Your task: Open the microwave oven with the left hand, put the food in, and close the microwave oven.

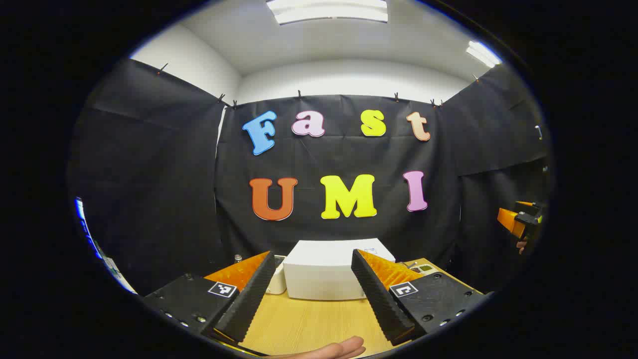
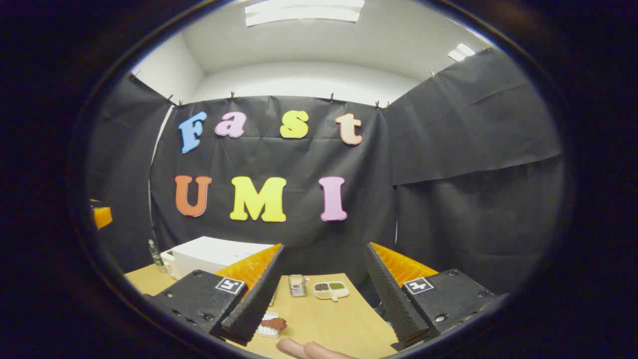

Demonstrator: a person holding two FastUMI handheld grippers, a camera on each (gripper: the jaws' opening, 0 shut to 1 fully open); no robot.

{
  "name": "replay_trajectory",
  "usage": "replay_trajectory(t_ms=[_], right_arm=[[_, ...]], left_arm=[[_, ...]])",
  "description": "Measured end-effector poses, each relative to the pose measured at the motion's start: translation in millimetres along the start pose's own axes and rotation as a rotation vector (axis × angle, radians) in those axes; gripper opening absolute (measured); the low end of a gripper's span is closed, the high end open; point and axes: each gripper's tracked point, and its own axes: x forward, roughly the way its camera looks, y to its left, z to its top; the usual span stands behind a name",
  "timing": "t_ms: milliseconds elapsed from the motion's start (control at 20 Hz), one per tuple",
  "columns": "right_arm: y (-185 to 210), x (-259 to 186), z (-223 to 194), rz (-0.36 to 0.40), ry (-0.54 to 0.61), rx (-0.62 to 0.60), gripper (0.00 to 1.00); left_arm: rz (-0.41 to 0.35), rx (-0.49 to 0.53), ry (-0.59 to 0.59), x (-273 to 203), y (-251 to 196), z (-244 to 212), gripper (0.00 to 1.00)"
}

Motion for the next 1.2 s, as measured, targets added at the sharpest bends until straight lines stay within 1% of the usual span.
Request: replay_trajectory(t_ms=[50,100,200,250,300,400,450,500,650,800,900,950,1000,1050,1100,1150,1200], right_arm=[[-3,1,-2,-0.001,0.007,-0.001,1.0],[-4,1,-3,0.001,0.008,-0.001,0.94],[-8,4,-3,-0.004,0.007,-0.001,0.94],[-11,5,-4,-0.009,0.007,-0.002,0.94],[-11,4,-4,-0.008,0.006,-0.003,1.0],[-11,3,-6,-0.004,0.009,-0.004,1.0],[-11,3,-8,-0.005,0.014,-0.002,0.94],[-11,2,-8,-0.003,0.019,0.001,1.0],[-10,-1,-10,0.0,0.02,0.0,1.0],[-8,-6,-10,0.006,0.011,-0.013,1.0],[-6,-7,-11,0.012,0.011,-0.021,1.0],[-4,-8,-14,0.016,0.013,-0.024,1.0],[-4,-10,-17,0.018,0.023,-0.022,1.0],[-4,-12,-20,0.021,0.032,-0.014,1.0],[-1,-15,-23,0.034,0.042,-0.008,0.94],[2,-18,-25,0.047,0.046,-0.006,0.94],[2,-20,-25,0.05,0.043,-0.005,1.0]], left_arm=[[-0.005,0.002,0.003,0,-1,-1,0.95],[-0.002,0.003,0.002,-1,-1,-2,0.95],[-0.01,0.002,0.003,-1,-3,-1,0.95],[-0.017,-0.002,0.006,-1,-5,-4,0.95],[-0.019,-0.007,0.009,-1,-6,-5,0.95],[-0.014,-0.011,0.015,-1,-3,-6,0.95],[0.003,-0.02,0.013,-1,2,-6,0.95],[0.017,-0.038,0.014,0,6,-6,0.96],[-0.001,-0.085,0.014,2,3,-7,0.95],[-0.013,-0.078,0.036,11,2,-16,0.93],[-0.016,-0.07,0.055,21,-2,-26,0.93],[-0.023,-0.072,0.061,28,-7,-31,0.81],[-0.037,-0.079,0.077,33,-14,-37,0.93],[-0.051,-0.075,0.077,38,-21,-43,0.93],[-0.065,-0.068,0.079,45,-28,-47,0.93],[-0.083,-0.07,0.078,51,-37,-52,0.93],[-0.102,-0.074,0.082,59,-47,-59,0.93]])
